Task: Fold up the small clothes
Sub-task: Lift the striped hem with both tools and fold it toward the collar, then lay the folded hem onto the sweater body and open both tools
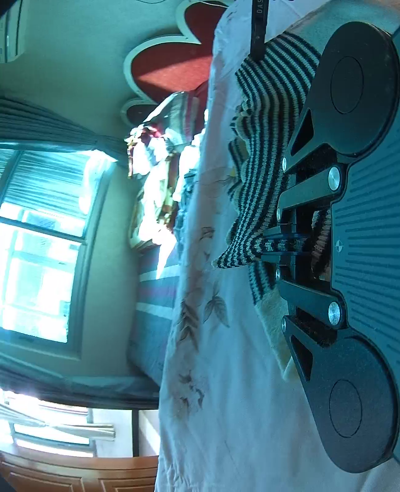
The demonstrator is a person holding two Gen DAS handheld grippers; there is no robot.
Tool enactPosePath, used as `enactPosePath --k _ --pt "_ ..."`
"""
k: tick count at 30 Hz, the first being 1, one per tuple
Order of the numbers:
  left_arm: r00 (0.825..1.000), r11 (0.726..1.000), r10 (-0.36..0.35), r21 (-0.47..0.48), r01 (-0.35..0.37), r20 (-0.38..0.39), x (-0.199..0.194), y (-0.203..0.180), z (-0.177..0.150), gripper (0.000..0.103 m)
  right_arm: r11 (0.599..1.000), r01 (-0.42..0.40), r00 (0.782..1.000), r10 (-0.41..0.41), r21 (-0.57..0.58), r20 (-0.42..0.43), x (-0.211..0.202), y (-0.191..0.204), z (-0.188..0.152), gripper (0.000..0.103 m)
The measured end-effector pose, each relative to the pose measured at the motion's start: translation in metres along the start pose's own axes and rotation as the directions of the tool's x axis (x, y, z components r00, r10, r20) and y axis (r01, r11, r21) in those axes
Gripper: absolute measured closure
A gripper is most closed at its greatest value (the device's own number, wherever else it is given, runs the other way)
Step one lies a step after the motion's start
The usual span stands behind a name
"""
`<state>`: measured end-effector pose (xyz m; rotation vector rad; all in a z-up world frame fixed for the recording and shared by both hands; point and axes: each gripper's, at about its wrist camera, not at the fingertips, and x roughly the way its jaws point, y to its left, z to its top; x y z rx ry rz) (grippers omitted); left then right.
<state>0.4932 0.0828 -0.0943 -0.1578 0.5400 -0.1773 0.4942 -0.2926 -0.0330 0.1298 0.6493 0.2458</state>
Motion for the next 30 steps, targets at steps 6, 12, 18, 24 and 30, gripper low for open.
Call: enactPosePath --k 6,12,18,24,30 --pt "0.987 0.991 0.128 0.042 -0.125 -0.093 0.016 -0.007 -0.006 0.096 0.995 0.101 0.995 -0.101 -0.017 0.011 0.009 -0.007 -0.002 0.098" --pt "0.979 0.977 0.184 0.129 -0.172 -0.088 0.018 -0.023 -0.007 0.091 0.994 0.109 0.991 -0.111 -0.022 -0.075 0.026 -0.009 -0.005 0.087" --pt "0.987 0.987 0.161 0.005 -0.161 -0.001 -0.015 -0.021 0.015 0.034 0.991 0.133 0.988 -0.134 0.016 0.083 -0.014 -0.007 0.002 0.067" --pt "1.0 0.993 -0.008 0.121 0.011 -0.029 0.023 -0.087 0.032 0.033 0.995 -0.061 0.998 0.061 -0.084 -0.003 0.021 0.046 0.011 0.069" --pt "0.984 0.988 0.085 0.14 -0.063 -0.154 0.064 -0.104 0.014 0.033 0.983 -0.037 0.992 0.014 -0.178 -0.126 0.058 0.076 0.006 0.068"
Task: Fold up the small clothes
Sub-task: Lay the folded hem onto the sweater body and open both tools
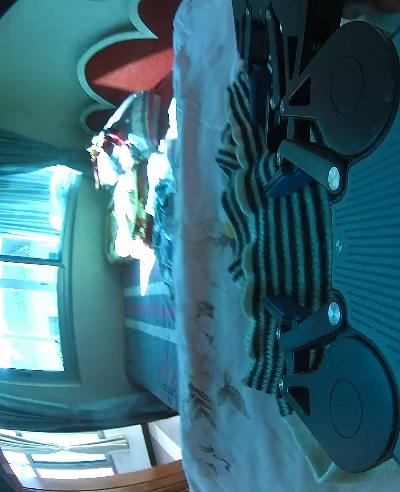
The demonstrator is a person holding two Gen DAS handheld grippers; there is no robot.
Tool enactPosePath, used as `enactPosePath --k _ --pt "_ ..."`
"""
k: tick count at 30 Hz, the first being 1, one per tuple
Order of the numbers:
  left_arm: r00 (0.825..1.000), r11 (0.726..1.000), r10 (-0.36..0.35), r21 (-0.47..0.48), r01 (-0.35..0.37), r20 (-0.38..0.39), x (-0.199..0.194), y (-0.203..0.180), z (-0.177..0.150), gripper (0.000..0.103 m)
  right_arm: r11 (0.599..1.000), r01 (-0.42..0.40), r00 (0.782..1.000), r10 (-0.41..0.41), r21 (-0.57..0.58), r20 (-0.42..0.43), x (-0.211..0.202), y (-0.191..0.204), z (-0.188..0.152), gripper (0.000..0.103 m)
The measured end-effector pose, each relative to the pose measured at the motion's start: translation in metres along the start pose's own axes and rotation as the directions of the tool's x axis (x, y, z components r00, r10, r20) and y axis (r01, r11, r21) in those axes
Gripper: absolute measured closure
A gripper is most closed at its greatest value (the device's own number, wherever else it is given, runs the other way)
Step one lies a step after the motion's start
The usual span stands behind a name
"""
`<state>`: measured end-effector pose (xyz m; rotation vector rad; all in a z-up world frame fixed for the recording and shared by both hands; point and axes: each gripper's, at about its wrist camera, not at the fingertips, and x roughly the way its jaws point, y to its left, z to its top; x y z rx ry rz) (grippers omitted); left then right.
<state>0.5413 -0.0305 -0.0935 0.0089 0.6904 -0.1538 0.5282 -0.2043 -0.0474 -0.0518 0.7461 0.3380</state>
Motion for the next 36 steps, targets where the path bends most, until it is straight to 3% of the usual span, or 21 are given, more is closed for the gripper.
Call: enactPosePath --k 2,4,5,7,11,14,18,21,25,27,29,31,33,35,36 --pt "1.0 0.999 0.016 -0.036 -0.016 0.006 -0.004 0.01 -0.002 0.033 0.997 0.041 0.999 -0.042 -0.065 -0.01 0.004 -0.001 -0.008 0.068" --pt "0.991 0.99 0.131 0.044 -0.132 0.012 -0.012 0.018 -0.006 0.033 0.98 0.163 0.987 -0.163 -0.117 0.005 -0.004 -0.011 -0.012 0.068" --pt "0.989 0.988 0.146 0.055 -0.147 0.008 -0.015 0.029 -0.011 0.033 0.975 0.2 0.98 -0.2 -0.102 0.011 -0.009 -0.025 -0.015 0.07" --pt "0.998 0.998 0.07 -0.008 -0.07 0.01 -0.018 0.053 -0.016 0.033 0.991 0.13 0.991 -0.129 -0.033 0.017 -0.018 -0.053 -0.023 0.071" --pt "0.996 0.997 0.077 -0.007 -0.077 0.037 -0.031 0.05 -0.013 0.033 0.989 0.141 0.99 -0.139 -0.046 0.028 -0.023 -0.038 -0.016 0.069" --pt "0.993 0.999 0.033 -0.021 -0.031 0.114 -0.07 0.04 -0.022 0.033 0.999 0.05 0.996 -0.049 -0.003 0.08 -0.056 -0.025 -0.021 0.063" --pt "0.997 0.995 -0.034 0.092 0.027 0.076 -0.079 0.002 -0.045 0.033 0.993 -0.082 0.995 0.086 -0.082 0.047 -0.065 0.017 -0.043 0.064" --pt "0.998 0.995 -0.007 0.096 0.001 0.061 -0.082 0.009 -0.063 0.033 0.985 -0.019 0.999 0.025 -0.173 0.036 -0.066 0.032 -0.061 0.062" --pt "0.996 0.997 0.07 0.034 -0.072 0.052 -0.108 0.053 -0.078 0.033 0.993 0.108 0.994 -0.105 -0.058 0.039 -0.089 -0.015 -0.078 0.06" --pt "0.996 0.997 0.077 -0.015 -0.076 0.05 -0.121 0.054 -0.078 0.033 0.996 0.091 0.995 -0.092 0.023 0.031 -0.1 -0.027 -0.078 0.062" --pt "0.996 0.998 0.035 -0.047 -0.032 0.077 -0.133 0.039 -0.075 0.033 0.998 0.037 0.995 -0.042 0.057 0.089 -0.117 -0.014 -0.075 0.064" --pt "0.995 0.999 0.007 -0.047 -0.002 0.102 -0.142 0.017 -0.078 0.033 1.0 -0.02 0.993 0.019 0.005 0.12 -0.125 0.015 -0.076 0.065" --pt "0.996 0.999 -0.044 -0.025 0.046 0.075 -0.139 -0.004 -0.086 0.033 0.997 -0.051 0.995 0.055 -0.052 0.087 -0.122 0.042 -0.082 0.064" --pt "0.999 1.0 -0.017 0.004 0.017 0.029 -0.133 -0.016 -0.097 0.033 0.993 -0.043 0.997 0.049 -0.111 0.052 -0.115 0.063 -0.092 0.068" --pt "0.999 0.999 -0.018 0.03 0.017 0.043 -0.135 -0.017 -0.103 0.033 0.991 -0.029 0.999 0.032 -0.128 0.026 -0.112 0.067 -0.097 0.067"
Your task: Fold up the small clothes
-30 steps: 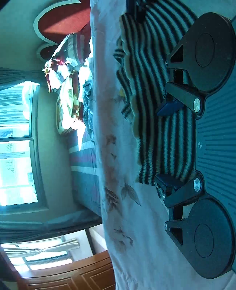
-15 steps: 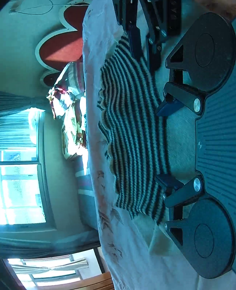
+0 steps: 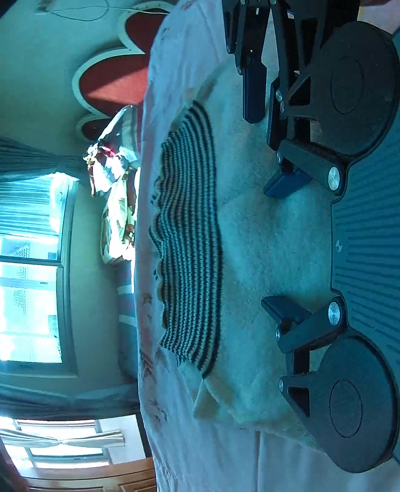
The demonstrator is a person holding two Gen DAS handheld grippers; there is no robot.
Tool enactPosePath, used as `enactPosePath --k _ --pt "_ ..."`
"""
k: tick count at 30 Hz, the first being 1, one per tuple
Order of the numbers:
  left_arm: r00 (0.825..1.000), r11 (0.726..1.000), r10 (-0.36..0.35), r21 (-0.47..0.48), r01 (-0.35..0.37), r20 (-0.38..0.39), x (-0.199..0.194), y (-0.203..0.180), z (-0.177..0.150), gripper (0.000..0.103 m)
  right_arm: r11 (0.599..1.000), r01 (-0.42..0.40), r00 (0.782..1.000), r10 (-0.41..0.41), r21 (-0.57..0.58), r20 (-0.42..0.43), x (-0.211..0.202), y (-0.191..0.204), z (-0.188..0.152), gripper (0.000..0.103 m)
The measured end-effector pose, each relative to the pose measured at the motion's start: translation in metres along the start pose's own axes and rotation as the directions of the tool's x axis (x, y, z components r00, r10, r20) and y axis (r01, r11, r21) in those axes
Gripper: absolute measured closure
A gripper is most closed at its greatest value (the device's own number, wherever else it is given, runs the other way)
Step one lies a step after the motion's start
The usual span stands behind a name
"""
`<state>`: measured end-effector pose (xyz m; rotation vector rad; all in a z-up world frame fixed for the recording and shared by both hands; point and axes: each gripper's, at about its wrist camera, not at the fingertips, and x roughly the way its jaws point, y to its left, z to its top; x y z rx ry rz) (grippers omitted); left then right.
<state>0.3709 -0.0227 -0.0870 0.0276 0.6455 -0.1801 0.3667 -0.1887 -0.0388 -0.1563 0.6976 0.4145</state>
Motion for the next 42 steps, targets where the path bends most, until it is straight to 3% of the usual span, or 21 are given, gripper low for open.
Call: enactPosePath --k 4,7,12,15,18,19,22,24,26,28,30,32,33,34,36,38,40,42 --pt "0.999 0.999 0.033 0.012 -0.034 0.019 -0.023 0.019 -0.013 0.033 0.998 0.043 0.999 -0.043 -0.054 0.007 -0.015 -0.007 -0.016 0.063" --pt "0.999 0.998 0.044 -0.047 -0.043 0.009 -0.032 0.043 -0.02 0.029 0.999 0.049 0.999 -0.049 -0.016 0.003 -0.023 -0.023 -0.027 0.063" --pt "0.998 0.997 0.069 -0.035 -0.069 0.007 -0.042 0.062 -0.026 0.029 0.995 0.087 0.996 -0.088 -0.044 -0.017 -0.035 -0.032 -0.035 0.062" --pt "0.998 0.996 0.06 -0.059 -0.059 0.012 -0.045 0.075 -0.029 0.029 0.991 0.125 0.992 -0.123 0.049 -0.035 -0.046 -0.063 -0.055 0.062" --pt "0.994 0.994 0.103 -0.042 -0.101 0.038 -0.052 0.056 -0.016 0.029 0.985 0.124 0.992 -0.12 0.122 -0.043 -0.053 -0.071 -0.053 0.065" --pt "0.995 0.997 0.072 -0.047 -0.068 0.073 -0.058 0.044 -0.012 0.029 0.982 0.132 0.991 -0.131 0.133 -0.017 -0.057 -0.067 -0.048 0.063" --pt "0.997 1.0 0.008 -0.015 -0.007 0.078 -0.054 0.001 -0.003 0.029 0.984 0.097 0.993 -0.106 0.148 0.054 -0.062 -0.051 -0.033 0.063" --pt "0.998 1.0 0.003 -0.005 -0.003 0.061 -0.042 -0.021 -0.002 0.029 0.988 0.105 0.993 -0.111 0.118 0.047 -0.054 -0.041 -0.031 0.063" --pt "0.999 1.0 0.025 0.001 -0.025 -0.033 -0.021 -0.034 -0.01 0.029 0.989 0.124 0.992 -0.125 0.085 0.005 -0.043 -0.035 -0.035 0.061" --pt "0.999 0.997 0.043 0.07 -0.043 -0.005 -0.021 -0.04 -0.02 0.024 0.988 0.14 0.99 -0.139 0.059 -0.023 -0.034 -0.035 -0.047 0.059" --pt "0.999 0.996 0.049 0.076 -0.05 0.015 -0.037 -0.032 -0.017 0.024 0.988 0.135 0.991 -0.133 0.072 -0.03 -0.042 -0.038 -0.044 0.06" --pt "0.994 0.995 0.087 0.033 -0.089 0.063 -0.053 -0.009 -0.02 0.024 0.983 0.145 0.988 -0.15 0.112 0.036 -0.058 -0.045 -0.041 0.059" --pt "0.993 0.994 0.106 -0.003 -0.106 0.044 -0.052 0.007 -0.023 0.024 0.979 0.153 0.986 -0.161 0.137 0.053 -0.062 -0.052 -0.042 0.058" --pt "0.993 0.992 0.117 -0.038 -0.117 -0.011 -0.046 0.023 -0.028 0.024 0.975 0.158 0.986 -0.165 0.159 0.034 -0.06 -0.058 -0.044 0.058" --pt "0.998 0.996 0.065 -0.055 -0.065 -0.007 -0.048 0.041 -0.033 0.024 0.97 0.161 0.987 -0.152 0.183 -0.06 -0.043 -0.072 -0.054 0.059" --pt "0.996 0.995 0.087 -0.04 -0.087 0.005 -0.057 0.044 -0.027 0.024 0.971 0.154 0.988 -0.148 0.181 -0.049 -0.047 -0.073 -0.052 0.06" --pt "0.992 0.993 0.114 -0.044 -0.111 0.052 -0.064 0.05 -0.022 0.024 0.972 0.142 0.989 -0.147 0.189 0.012 -0.056 -0.071 -0.045 0.059" --pt "0.991 0.988 0.132 -0.078 -0.131 0.003 -0.053 0.062 -0.023 0.024 0.971 0.141 0.987 -0.154 0.194 0.053 -0.056 -0.071 -0.038 0.06"
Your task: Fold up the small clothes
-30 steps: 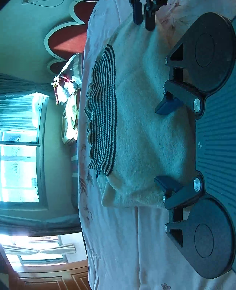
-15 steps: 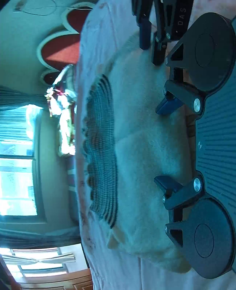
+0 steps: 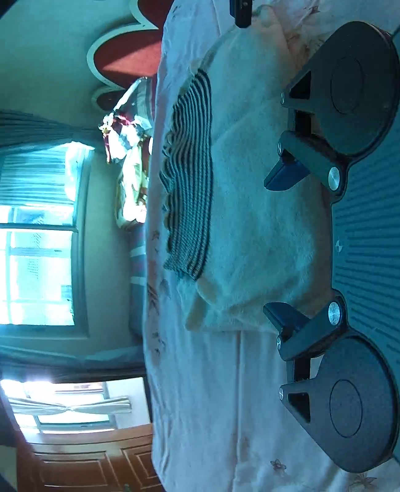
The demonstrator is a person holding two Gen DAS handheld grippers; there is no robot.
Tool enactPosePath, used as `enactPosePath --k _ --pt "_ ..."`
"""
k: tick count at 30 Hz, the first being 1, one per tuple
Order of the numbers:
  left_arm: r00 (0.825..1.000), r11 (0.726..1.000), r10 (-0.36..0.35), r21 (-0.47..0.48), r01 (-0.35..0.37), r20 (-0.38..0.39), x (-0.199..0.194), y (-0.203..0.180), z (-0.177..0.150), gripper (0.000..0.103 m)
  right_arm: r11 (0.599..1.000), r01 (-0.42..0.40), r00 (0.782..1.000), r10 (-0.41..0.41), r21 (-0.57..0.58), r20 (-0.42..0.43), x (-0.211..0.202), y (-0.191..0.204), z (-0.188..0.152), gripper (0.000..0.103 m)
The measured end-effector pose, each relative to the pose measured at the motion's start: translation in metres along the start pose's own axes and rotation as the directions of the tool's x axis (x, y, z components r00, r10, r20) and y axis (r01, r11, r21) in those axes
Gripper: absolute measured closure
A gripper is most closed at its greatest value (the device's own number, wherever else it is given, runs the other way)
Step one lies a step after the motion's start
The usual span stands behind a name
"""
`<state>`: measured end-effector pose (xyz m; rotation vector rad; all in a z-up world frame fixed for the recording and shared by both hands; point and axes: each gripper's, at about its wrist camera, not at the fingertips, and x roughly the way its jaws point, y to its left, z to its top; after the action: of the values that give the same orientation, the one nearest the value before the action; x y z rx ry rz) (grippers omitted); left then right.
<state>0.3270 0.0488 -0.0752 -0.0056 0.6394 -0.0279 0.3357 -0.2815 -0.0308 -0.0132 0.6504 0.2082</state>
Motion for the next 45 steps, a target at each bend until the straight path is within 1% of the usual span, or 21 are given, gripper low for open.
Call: enactPosePath --k 1,3,4,11,16,19,20,22,24,30,32,33,34,35,37,38,39,40,41,43,45 --pt "1.0 1.0 -0.014 -0.022 0.013 -0.027 0.009 0.006 -0.003 0.024 1.0 0.005 1.0 -0.005 0.002 -0.011 0.006 0.0 0.002 0.06" --pt "0.999 0.999 -0.039 -0.03 0.038 -0.012 0.012 0.01 -0.008 0.023 1.0 0.021 0.996 -0.022 -0.008 -0.089 0.027 -0.002 -0.002 0.061" --pt "0.999 0.999 -0.04 -0.032 0.039 -0.016 0.013 0.01 -0.008 0.023 1.0 0.015 0.997 -0.016 -0.016 -0.072 0.027 -0.002 -0.005 0.061" --pt "0.999 0.999 -0.043 -0.032 0.042 -0.029 0.014 0.008 -0.007 0.023 0.999 0.004 0.997 -0.007 -0.037 -0.077 0.025 -0.002 -0.007 0.061" --pt "0.998 0.999 -0.032 -0.007 0.031 -0.06 0.012 0.006 0.0 0.023 0.999 0.006 0.994 -0.01 -0.041 -0.112 0.023 -0.001 0.001 0.061" --pt "0.997 1.0 -0.025 0.006 0.026 -0.068 0.013 0.005 0.001 0.023 0.999 0.014 0.997 -0.017 -0.043 -0.077 0.014 0.002 0.01 0.061" --pt "0.998 1.0 -0.024 0.008 0.025 -0.066 0.014 0.004 -0.001 0.022 0.999 0.018 0.996 -0.021 -0.032 -0.081 0.016 0.001 0.01 0.063" --pt "0.998 1.0 -0.022 0.013 0.023 -0.066 0.015 0.003 -0.001 0.02 1.0 0.018 0.991 -0.021 -0.018 -0.135 0.028 -0.003 0.005 0.065" --pt "0.997 1.0 -0.021 0.017 0.022 -0.069 0.016 0.002 -0.001 0.02 0.998 0.025 0.993 -0.031 -0.051 -0.115 0.03 -0.001 0.0 0.065" --pt "0.995 0.999 -0.027 0.039 0.031 -0.1 0.015 0.003 0.003 0.019 0.996 0.043 0.989 -0.053 -0.072 -0.137 0.03 0.005 0.004 0.063" --pt "0.993 0.997 0.008 0.077 0.001 -0.118 0.007 0.0 0.007 0.019 0.998 0.036 0.99 -0.042 -0.045 -0.134 0.022 0.004 0.01 0.065" --pt "0.993 0.994 0.044 0.1 -0.033 -0.11 -0.001 -0.001 0.007 0.018 0.999 0.014 0.994 -0.017 -0.031 -0.105 0.011 0.003 0.013 0.065" --pt "0.991 0.99 0.098 0.112 -0.087 -0.096 -0.01 0.001 0.004 0.016 1.0 -0.006 0.997 0.004 -0.026 -0.077 0.001 0.002 0.015 0.065" --pt "0.987 0.987 0.135 0.096 -0.126 -0.088 -0.018 0.006 0.0 0.01 1.0 -0.016 0.997 0.014 -0.027 -0.071 -0.008 0.003 0.015 0.066" --pt "0.983 0.986 0.166 -0.018 -0.168 -0.083 -0.033 0.024 -0.012 0.009 0.999 -0.028 0.998 0.027 -0.017 -0.059 -0.022 0.002 0.015 0.074" --pt "0.984 0.984 0.146 -0.093 -0.155 -0.101 -0.037 0.033 -0.018 0.01 0.999 -0.045 0.998 0.045 0.004 -0.052 -0.028 0.001 0.014 0.088" --pt "0.988 0.977 0.098 -0.177 -0.118 -0.117 -0.04 0.041 -0.025 0.01 0.998 -0.06 0.997 0.062 0.034 -0.055 -0.032 -0.001 0.014 0.094" --pt "0.992 0.96 0.048 -0.269 -0.079 -0.118 -0.042 0.048 -0.031 0.01 0.996 -0.069 0.996 0.073 0.063 -0.056 -0.035 -0.002 0.013 0.094" --pt "0.995 0.933 -0.002 -0.357 -0.035 -0.103 -0.044 0.053 -0.036 0.016 0.994 -0.074 0.996 0.078 0.082 -0.048 -0.037 -0.002 0.013 0.095" --pt "0.995 0.861 -0.096 -0.504 0.063 -0.039 -0.045 0.059 -0.041 0.017 0.99 -0.088 0.995 0.093 0.107 -0.04 -0.04 0.0 0.013 0.095" --pt "0.991 0.771 -0.13 -0.627 0.112 0.017 -0.039 0.065 -0.046 0.017 0.989 -0.1 0.993 0.105 0.11 -0.045 -0.038 0.005 0.013 0.094"
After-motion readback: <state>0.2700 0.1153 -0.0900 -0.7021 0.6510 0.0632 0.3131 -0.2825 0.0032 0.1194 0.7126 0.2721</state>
